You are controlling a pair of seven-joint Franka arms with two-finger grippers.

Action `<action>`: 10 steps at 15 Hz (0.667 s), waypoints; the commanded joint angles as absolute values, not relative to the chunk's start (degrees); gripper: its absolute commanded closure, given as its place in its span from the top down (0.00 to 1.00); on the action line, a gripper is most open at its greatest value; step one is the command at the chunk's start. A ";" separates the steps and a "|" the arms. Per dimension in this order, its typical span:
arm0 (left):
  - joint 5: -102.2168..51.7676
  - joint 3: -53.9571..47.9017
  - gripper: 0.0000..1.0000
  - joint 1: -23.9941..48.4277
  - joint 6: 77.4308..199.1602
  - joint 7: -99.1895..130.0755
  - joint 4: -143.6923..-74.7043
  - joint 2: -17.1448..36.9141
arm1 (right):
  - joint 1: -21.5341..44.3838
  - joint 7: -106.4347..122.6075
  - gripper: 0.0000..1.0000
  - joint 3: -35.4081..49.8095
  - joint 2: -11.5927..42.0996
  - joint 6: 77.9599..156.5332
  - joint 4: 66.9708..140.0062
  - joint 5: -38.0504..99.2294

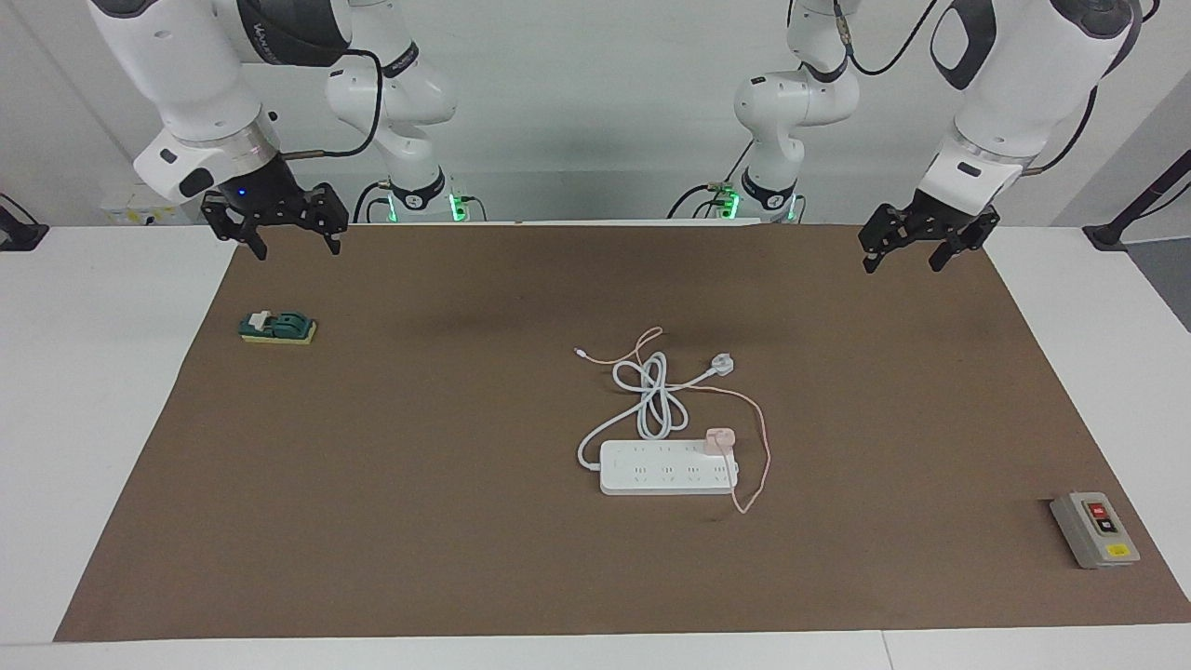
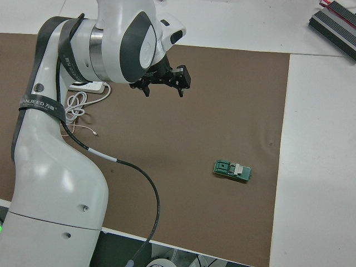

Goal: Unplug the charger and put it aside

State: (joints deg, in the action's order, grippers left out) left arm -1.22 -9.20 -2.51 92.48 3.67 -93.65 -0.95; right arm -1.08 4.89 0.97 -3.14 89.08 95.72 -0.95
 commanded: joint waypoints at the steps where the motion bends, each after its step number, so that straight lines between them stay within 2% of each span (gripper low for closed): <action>1: -1.84 -9.05 1.00 -1.94 91.67 4.22 -93.60 -0.97 | -1.67 4.31 1.00 1.41 -3.96 90.09 96.59 -1.05; 7: -1.85 -9.14 1.00 -1.76 92.63 4.22 -94.48 -1.32 | -1.58 4.48 1.00 1.41 -3.96 90.09 96.50 -1.05; 10: -4.30 -9.58 1.00 -1.50 99.73 10.94 -96.67 -1.32 | -1.76 4.83 1.00 1.32 -3.87 90.52 96.50 -1.14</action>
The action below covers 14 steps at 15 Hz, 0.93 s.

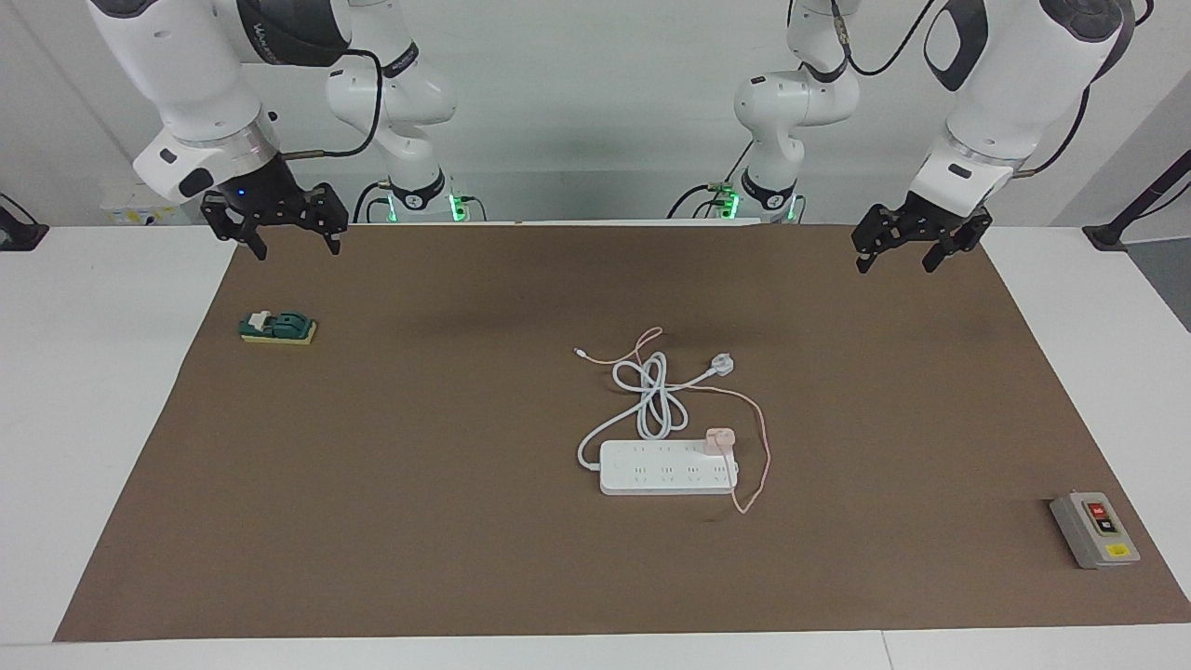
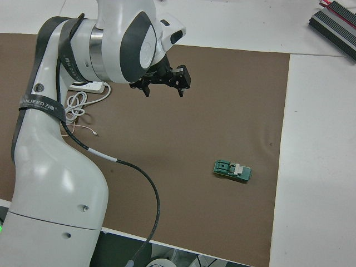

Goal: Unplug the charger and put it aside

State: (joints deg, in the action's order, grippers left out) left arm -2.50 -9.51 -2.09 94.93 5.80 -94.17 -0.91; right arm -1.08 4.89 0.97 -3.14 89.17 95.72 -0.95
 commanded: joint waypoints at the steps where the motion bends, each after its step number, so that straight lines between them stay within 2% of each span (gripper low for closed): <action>1: -4.39 -9.75 1.00 0.33 101.93 15.86 -97.81 -1.32 | -1.84 4.66 1.00 1.41 -3.87 90.70 96.42 -1.14; 3: -4.48 -9.76 1.00 3.33 106.32 25.70 -98.17 0.69 | -2.02 4.66 1.00 1.14 -3.87 91.40 96.24 -1.06; 6: -4.13 -9.58 1.00 7.11 111.70 50.72 -95.64 6.75 | -1.85 4.05 1.00 0.97 -3.96 91.67 96.68 -0.97; 10: -3.78 -9.32 1.00 7.21 110.74 72.68 -92.38 13.16 | -0.97 -9.18 1.00 1.58 -3.61 95.79 100.10 2.35; 12: 0.41 -9.40 1.00 7.12 111.71 85.39 -90.54 16.33 | 2.10 -19.90 1.00 1.58 -1.07 97.73 100.72 4.91; 14: 4.21 -9.40 1.00 8.69 116.07 87.00 -93.93 16.18 | 4.99 -30.53 1.00 1.49 2.62 100.79 100.55 8.33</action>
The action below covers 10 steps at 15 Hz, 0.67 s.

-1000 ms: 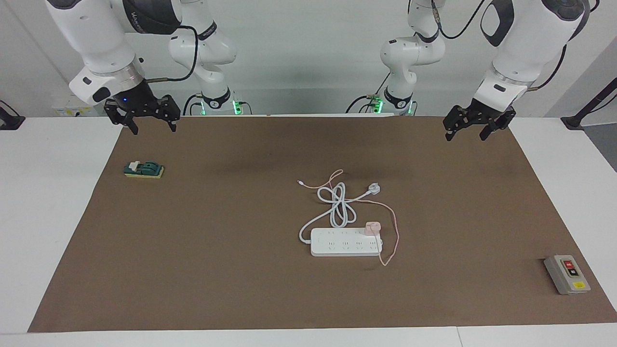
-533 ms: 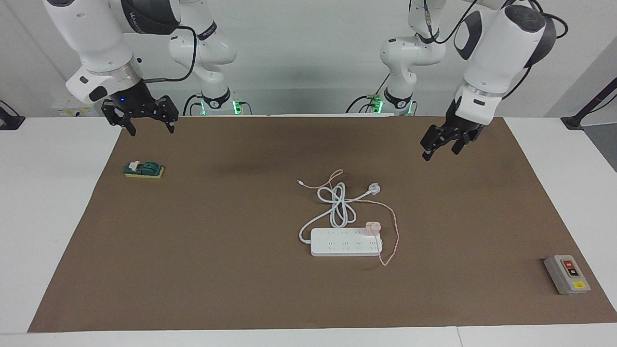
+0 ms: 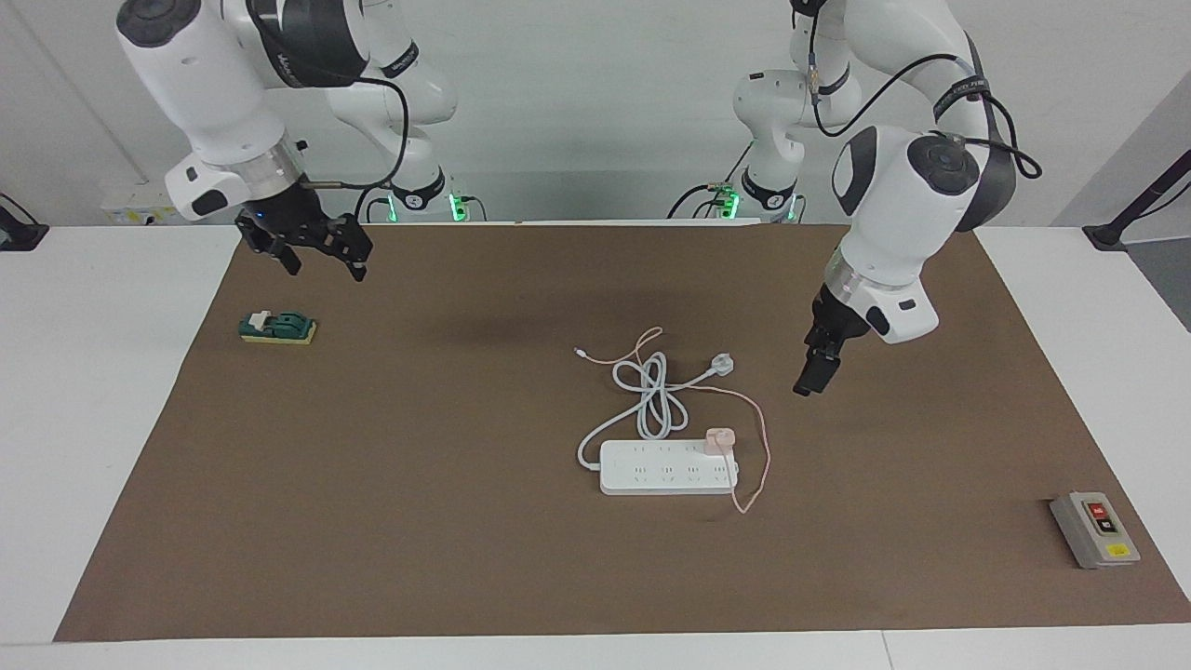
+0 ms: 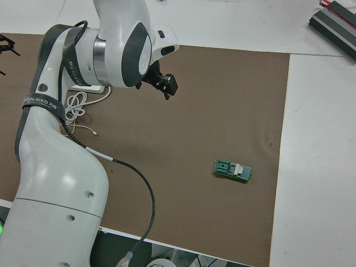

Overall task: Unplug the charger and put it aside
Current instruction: 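Move the left gripper to the pink charger while the right gripper reaches the strip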

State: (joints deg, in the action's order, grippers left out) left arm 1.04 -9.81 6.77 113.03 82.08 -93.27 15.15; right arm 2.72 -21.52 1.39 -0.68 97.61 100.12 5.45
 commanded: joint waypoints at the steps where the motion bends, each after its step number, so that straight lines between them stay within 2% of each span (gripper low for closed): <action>1: 4.31 -9.40 1.00 8.44 118.71 87.71 -95.43 15.82 | 5.97 -35.20 1.00 1.49 4.46 102.81 100.55 10.26; 7: 3.43 -9.49 1.00 7.21 125.60 103.51 -96.42 16.78 | 14.05 -62.53 1.00 1.49 15.98 117.32 98.80 27.30; 9: 3.17 -9.67 1.00 7.82 123.68 106.34 -94.93 19.84 | 15.99 -72.20 1.00 1.49 23.52 118.30 91.19 32.76; 10: 1.68 -9.58 1.00 8.69 121.23 106.61 -91.88 22.56 | 17.04 -76.86 1.00 1.49 27.03 118.91 87.66 34.44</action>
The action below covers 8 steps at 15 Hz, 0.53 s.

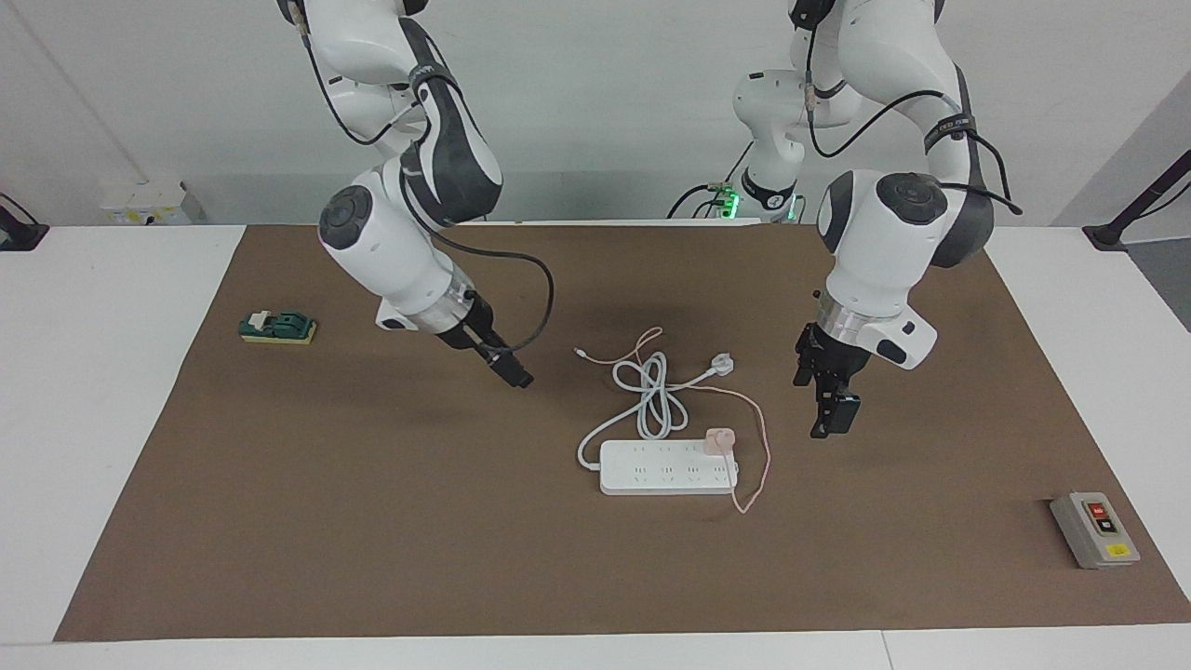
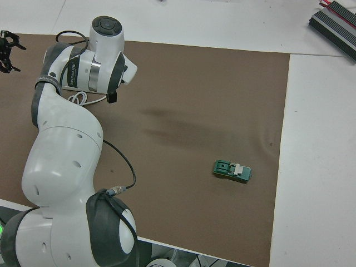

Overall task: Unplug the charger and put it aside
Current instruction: 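Move the left gripper to the pink charger while the right gripper reaches the strip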

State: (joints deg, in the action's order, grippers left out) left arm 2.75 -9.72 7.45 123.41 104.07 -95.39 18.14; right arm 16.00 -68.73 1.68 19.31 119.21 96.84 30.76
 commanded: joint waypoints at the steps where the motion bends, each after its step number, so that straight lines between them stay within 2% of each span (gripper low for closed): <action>1: 0.71 -9.41 1.00 10.79 118.85 106.96 -89.06 25.81 | 18.53 -81.34 1.00 1.49 30.38 120.48 84.76 36.28; 4: 1.40 -9.32 1.00 11.95 118.30 110.91 -87.89 28.65 | 21.09 -85.69 1.00 1.49 36.37 125.49 81.30 41.47; 6: 3.68 -9.32 1.00 13.27 119.61 110.92 -89.81 28.83 | 21.45 -86.31 1.00 1.49 39.53 127.27 79.47 46.12; 8: 3.34 -9.32 1.00 13.18 119.80 111.00 -89.48 28.92 | 21.62 -88.32 1.00 1.58 46.28 126.83 70.97 47.11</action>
